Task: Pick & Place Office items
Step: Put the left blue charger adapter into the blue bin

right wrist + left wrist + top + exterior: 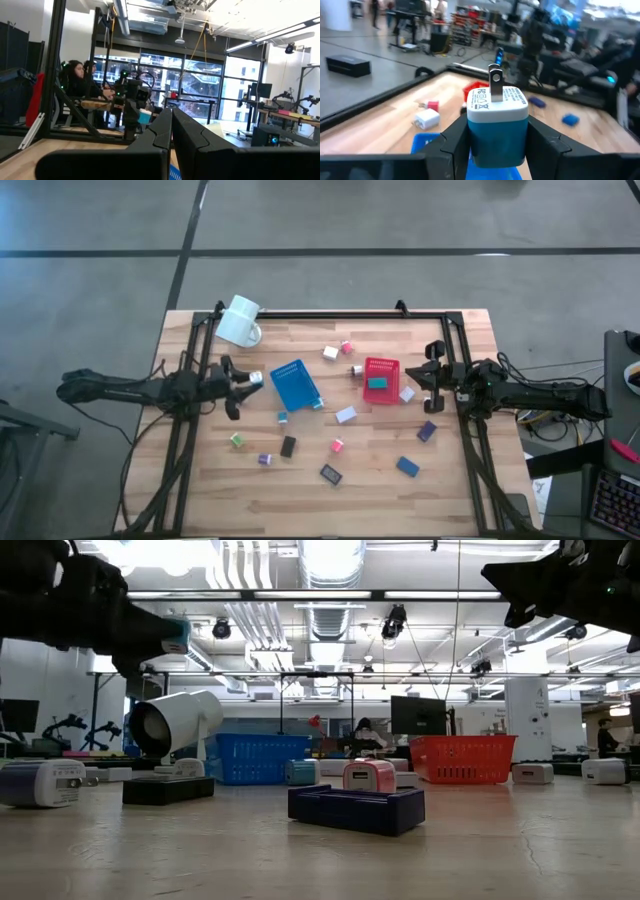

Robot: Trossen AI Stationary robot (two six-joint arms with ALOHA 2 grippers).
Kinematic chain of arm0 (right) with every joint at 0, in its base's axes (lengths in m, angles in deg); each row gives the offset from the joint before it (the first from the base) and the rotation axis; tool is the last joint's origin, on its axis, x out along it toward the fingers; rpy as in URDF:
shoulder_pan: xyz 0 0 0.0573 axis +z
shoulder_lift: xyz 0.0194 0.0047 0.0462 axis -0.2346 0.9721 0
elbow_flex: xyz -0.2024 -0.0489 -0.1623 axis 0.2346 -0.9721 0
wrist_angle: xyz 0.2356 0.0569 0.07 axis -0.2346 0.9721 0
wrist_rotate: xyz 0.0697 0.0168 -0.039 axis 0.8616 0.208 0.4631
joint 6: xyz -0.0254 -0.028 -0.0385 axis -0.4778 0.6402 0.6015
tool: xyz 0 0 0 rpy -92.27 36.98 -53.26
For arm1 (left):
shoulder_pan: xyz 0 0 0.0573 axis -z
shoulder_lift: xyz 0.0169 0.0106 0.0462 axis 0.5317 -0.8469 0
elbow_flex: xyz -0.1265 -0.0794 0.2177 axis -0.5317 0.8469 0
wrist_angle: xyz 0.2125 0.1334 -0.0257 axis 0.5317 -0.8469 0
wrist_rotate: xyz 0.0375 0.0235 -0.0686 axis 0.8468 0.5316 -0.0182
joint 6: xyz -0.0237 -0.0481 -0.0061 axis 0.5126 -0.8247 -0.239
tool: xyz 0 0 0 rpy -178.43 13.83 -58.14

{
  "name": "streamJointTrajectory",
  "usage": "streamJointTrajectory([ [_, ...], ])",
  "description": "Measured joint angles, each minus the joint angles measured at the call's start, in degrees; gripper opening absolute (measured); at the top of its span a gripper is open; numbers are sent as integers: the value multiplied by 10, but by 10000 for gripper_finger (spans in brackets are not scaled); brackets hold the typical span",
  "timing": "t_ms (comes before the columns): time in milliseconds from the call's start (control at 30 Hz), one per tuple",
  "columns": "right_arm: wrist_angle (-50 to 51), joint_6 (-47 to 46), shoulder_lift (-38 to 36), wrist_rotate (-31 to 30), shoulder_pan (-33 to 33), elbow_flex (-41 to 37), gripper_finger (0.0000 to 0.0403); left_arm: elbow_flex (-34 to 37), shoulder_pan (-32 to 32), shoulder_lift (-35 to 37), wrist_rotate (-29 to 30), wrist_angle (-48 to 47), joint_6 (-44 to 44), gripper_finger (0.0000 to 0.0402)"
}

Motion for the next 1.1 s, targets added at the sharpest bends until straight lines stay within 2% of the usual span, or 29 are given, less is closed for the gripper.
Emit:
streamJointTrajectory([
  [133, 0, 2, 0, -4, 0, 0, 8, -46, -7, -6, 14, -37, -18, 149],
  [400, 0, 1, 0, -8, 0, 0, 8, -119, -7, -40, 14, -107, 17, 149],
  [1100, 0, 0, 0, -9, 0, 0, 8, -149, -17, -127, 15, -111, 19, 148],
])
